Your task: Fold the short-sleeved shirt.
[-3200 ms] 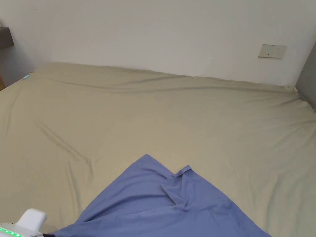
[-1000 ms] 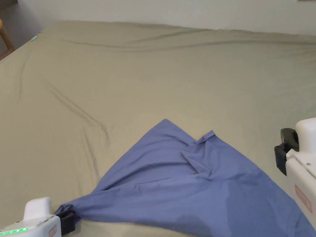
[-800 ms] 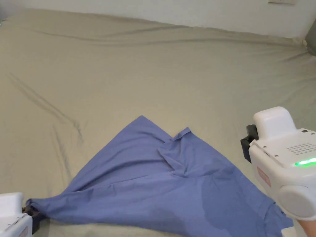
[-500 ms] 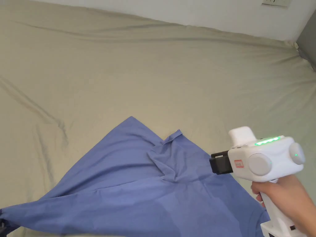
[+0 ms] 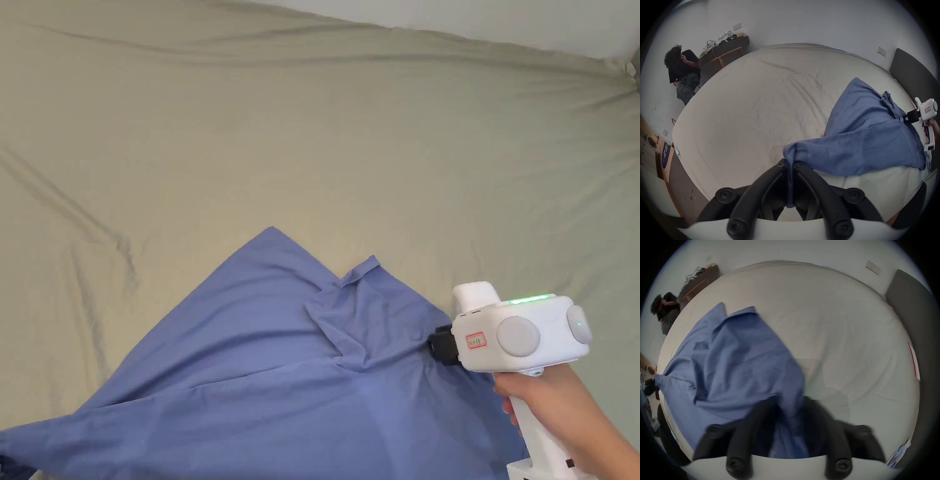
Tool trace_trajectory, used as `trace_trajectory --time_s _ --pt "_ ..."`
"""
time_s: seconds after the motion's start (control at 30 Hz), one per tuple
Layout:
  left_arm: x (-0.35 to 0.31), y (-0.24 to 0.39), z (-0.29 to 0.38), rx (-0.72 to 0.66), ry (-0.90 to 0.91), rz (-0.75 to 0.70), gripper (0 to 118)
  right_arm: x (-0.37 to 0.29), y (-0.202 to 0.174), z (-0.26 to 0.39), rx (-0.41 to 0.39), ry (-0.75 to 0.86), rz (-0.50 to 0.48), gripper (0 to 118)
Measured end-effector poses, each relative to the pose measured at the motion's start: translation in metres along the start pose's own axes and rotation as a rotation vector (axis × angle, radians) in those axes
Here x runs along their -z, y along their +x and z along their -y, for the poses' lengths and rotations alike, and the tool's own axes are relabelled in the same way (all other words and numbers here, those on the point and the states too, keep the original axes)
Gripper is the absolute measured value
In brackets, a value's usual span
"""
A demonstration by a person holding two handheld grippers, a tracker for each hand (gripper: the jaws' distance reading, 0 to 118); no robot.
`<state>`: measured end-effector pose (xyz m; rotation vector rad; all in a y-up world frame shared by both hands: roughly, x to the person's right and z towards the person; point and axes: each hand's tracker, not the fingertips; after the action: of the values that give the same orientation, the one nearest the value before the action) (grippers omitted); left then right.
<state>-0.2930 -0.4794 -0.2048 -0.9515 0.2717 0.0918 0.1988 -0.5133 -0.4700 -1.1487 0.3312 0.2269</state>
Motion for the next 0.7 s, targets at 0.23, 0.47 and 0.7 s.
trace_trajectory --time_s 0.23,0.47,0.7 --pt "-0.02 0.0 -0.021 -0.001 0.077 0.013 3 -0.051 -0.007 0.001 -0.001 0.139 0.091 5" --pt "-0.063 0.007 -0.053 0.023 0.273 0.05 3 -0.169 -0.006 0.01 -0.009 0.348 0.138 5" --pt "-0.118 0.013 -0.102 0.028 0.456 0.085 3 -0.291 -0.005 0.03 0.005 0.581 0.193 5"
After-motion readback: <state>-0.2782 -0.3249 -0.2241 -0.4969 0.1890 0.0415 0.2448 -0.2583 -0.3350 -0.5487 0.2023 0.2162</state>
